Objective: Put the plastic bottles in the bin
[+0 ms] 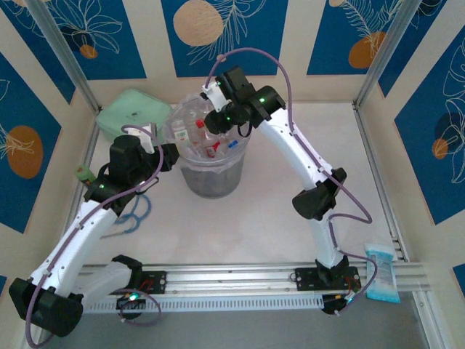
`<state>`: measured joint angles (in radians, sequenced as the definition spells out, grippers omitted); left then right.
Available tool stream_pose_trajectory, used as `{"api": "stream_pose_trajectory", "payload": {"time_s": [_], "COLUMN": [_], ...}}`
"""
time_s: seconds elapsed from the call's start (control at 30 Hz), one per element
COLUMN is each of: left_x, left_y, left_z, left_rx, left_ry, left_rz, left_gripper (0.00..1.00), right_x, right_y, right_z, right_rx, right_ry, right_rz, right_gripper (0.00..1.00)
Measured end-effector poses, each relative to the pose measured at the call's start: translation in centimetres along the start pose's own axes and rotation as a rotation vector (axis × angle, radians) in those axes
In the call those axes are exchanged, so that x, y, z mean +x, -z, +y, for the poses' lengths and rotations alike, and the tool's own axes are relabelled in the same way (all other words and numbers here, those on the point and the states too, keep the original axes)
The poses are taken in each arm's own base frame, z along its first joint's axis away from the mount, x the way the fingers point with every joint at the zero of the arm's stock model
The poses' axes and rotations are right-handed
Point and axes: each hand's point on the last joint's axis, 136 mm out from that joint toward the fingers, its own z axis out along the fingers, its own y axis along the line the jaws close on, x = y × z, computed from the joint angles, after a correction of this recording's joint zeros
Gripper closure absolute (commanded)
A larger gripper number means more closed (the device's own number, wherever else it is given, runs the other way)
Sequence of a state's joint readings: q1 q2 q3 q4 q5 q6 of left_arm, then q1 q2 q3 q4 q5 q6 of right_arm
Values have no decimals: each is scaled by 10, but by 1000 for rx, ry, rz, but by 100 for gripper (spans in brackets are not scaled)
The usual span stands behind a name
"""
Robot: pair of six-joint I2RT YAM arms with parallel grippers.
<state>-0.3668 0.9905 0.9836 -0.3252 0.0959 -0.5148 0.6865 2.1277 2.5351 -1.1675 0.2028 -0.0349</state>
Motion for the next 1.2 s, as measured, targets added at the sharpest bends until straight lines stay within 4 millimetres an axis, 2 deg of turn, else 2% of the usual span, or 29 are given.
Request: {"api": "stream_pose_trajectory", "payload": {"time_s": [0.13, 0.17, 0.23, 0.37, 0.47, 0.67, 0.77, 0.83, 0.93, 1.1, 1.2], "left_x": [0, 0, -2, -1, -1, -1, -1, -1, -2, -3, -3], "left_y": [0, 0, -2, -4, -4, -5, -6, -8, -10, -15, -22], "left_z": [0, 0, -3, -3, -4, -4, -3, -4, -4, -6, -10], "left_rx": [0, 0, 15, 20, 23, 24, 22, 25, 26, 38, 64], "left_ry": [0, 0, -1, 1, 1, 1, 1, 1, 1, 1, 3], "left_rz": [0, 0, -3, 5, 5, 6, 9, 10, 8, 11, 17], "left_gripper": [69, 70, 70, 70, 70, 70, 70, 70, 70, 70, 69], "right_x": [8, 17, 24, 36, 36, 37, 36, 34, 24, -1, -6], "right_y": [-14, -19, -29, -45, -44, -42, -40, -32, -10, 50, 81], "right_z": [-19, -25, -26, -15, -10, -5, -5, -7, -10, -21, -36], "right_rx": [47, 64, 43, -23, -68, -112, -112, -106, -98, -87, -73], "right_ry": [-1, -1, 5, 12, 2, -39, -52, -60, -71, -119, -167], "right_rz": [40, 75, 104, 152, 151, 151, 150, 137, 87, -71, -157], "right_gripper": [55, 53, 49, 41, 33, 11, 7, 6, 6, 5, 5]}}
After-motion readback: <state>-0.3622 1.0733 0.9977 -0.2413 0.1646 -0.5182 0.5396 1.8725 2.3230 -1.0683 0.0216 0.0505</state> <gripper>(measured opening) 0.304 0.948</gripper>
